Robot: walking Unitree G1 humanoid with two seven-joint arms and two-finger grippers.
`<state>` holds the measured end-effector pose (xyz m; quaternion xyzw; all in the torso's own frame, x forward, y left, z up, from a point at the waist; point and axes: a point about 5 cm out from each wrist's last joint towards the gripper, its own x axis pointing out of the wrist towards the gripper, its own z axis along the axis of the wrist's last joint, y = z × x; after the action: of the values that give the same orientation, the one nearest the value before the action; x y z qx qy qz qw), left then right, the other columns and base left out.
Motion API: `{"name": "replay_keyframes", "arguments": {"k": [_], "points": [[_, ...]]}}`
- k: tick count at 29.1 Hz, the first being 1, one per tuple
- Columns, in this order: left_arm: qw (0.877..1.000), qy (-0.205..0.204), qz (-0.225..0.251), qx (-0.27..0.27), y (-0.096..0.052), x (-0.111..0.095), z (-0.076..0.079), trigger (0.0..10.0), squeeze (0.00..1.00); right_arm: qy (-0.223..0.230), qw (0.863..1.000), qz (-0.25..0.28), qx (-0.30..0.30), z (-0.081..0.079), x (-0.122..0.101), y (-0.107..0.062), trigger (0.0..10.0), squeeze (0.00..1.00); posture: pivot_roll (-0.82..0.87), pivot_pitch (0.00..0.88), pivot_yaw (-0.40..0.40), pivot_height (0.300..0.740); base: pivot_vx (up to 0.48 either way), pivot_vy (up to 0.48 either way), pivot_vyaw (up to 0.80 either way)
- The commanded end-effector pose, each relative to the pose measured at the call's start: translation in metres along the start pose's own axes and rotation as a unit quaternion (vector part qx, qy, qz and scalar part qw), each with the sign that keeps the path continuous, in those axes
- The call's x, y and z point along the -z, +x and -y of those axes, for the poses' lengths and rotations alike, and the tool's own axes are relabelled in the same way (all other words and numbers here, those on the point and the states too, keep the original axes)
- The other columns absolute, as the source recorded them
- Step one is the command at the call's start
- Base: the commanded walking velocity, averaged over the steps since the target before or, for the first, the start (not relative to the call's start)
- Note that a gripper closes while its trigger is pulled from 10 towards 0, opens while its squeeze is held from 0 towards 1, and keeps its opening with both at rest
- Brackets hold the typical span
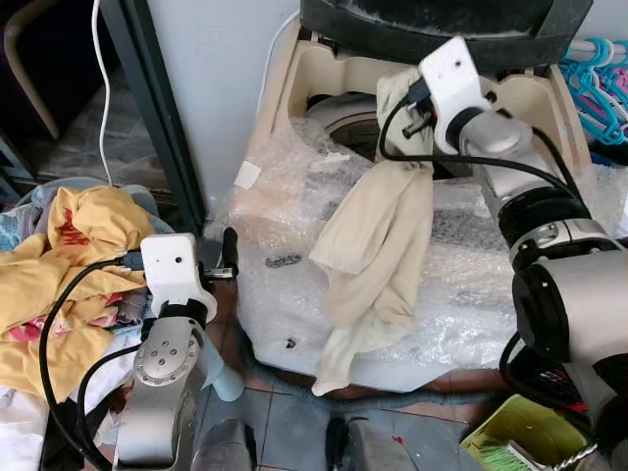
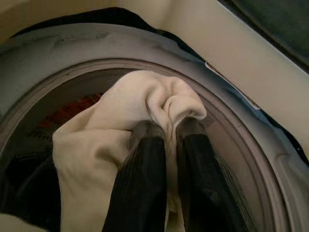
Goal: Clothes washing
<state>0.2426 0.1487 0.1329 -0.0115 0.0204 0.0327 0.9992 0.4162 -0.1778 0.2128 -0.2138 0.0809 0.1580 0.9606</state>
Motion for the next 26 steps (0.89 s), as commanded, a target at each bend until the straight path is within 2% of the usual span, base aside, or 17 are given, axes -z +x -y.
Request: {"name": "replay_keyframes", "arguments": {"k": [1, 2, 3, 4, 5, 6, 7, 11, 15, 18, 21, 26], "points": [[1.0, 0.003, -0.006, 0.008, 0.0, 0.002, 0.002, 10.0, 0.0, 0.017, 0.999, 0.037, 0.009, 0.012, -0.015, -0.003, 10.0, 1.0, 0.08, 0.112, -0.056, 0.74, 0.0, 0.0, 0.0], [1.0, 0.003, -0.007, 0.009, 0.0, 0.002, 0.003, 10.0, 0.0, 0.001, 0.996, 0.09, 0.023, 0.02, -0.031, -0.007, 10.0, 1.0, 0.07, 0.113, -0.058, 0.74, 0.0, 0.0, 0.0], [1.0, 0.003, -0.007, 0.009, 0.0, 0.002, 0.003, 10.0, 0.0, 0.001, 0.996, 0.09, 0.023, 0.02, -0.031, -0.007, 10.0, 1.0, 0.07, 0.113, -0.058, 0.74, 0.0, 0.0, 0.0], [1.0, 0.002, -0.007, 0.01, -0.001, 0.002, 0.003, 10.0, 0.0, -0.009, 0.992, 0.12, 0.028, 0.023, -0.04, -0.01, 10.0, 1.0, 0.07, 0.113, -0.059, 0.74, 0.0, 0.0, 0.0], [1.0, 0.0, -0.009, 0.012, -0.001, 0.003, 0.004, 10.0, 0.0, -0.006, 0.984, 0.177, 0.034, 0.031, -0.055, -0.017, 10.0, 1.0, 0.06, 0.113, -0.06, 0.74, 0.0, 0.0, 0.0], [1.0, 0.0, -0.011, 0.014, -0.001, 0.004, 0.005, 10.0, 0.0, 0.01, 0.977, 0.211, 0.035, 0.036, -0.063, -0.022, 10.0, 1.0, 0.05, 0.111, -0.063, 0.74, 0.0, 0.0, 0.0], [1.0, -0.002, -0.012, 0.017, -0.001, 0.005, 0.007, 10.0, 0.0, 0.035, 0.964, 0.261, 0.03, 0.043, -0.069, -0.032, 10.0, 1.0, 0.05, 0.11, -0.062, 0.74, 0.0, 0.0, 0.0], [1.0, -0.004, -0.013, 0.02, 0.0, 0.006, 0.009, 10.0, 0.0, 0.051, 0.956, 0.288, 0.012, 0.044, -0.062, -0.043, 10.0, 1.0, 0.04, 0.11, -0.055, 0.74, 0.0, 0.0, 0.0], [1.0, -0.002, -0.015, 0.026, 0.002, 0.006, 0.009, 10.0, 0.0, 0.036, 0.968, 0.248, -0.027, 0.032, -0.037, -0.046, 10.0, 1.0, 0.03, 0.112, -0.039, 0.74, 0.0, 0.0, 0.0], [0.999, 0.001, -0.017, 0.028, 0.004, 0.006, 0.008, 10.0, 0.0, 0.02, 0.976, 0.217, -0.024, 0.03, -0.026, -0.047, 10.0, 1.0, 0.03, 0.11, -0.035, 0.74, 0.0, 0.0, 0.0], [0.999, 0.004, -0.016, 0.028, 0.005, 0.005, 0.008, 10.0, 0.0, 0.043, 0.972, 0.226, -0.039, 0.029, -0.027, -0.056, 10.0, 1.0, 0.04, 0.11, -0.039, 0.74, 0.0, 0.0, 0.0], [1.0, 0.002, -0.015, 0.019, 0.003, 0.005, 0.005, 10.0, 0.0, 0.102, 0.959, 0.251, -0.084, 0.027, -0.031, -0.074, 10.0, 1.0, 0.04, 0.112, -0.043, 0.74, 0.0, 0.0, 0.0]]}}
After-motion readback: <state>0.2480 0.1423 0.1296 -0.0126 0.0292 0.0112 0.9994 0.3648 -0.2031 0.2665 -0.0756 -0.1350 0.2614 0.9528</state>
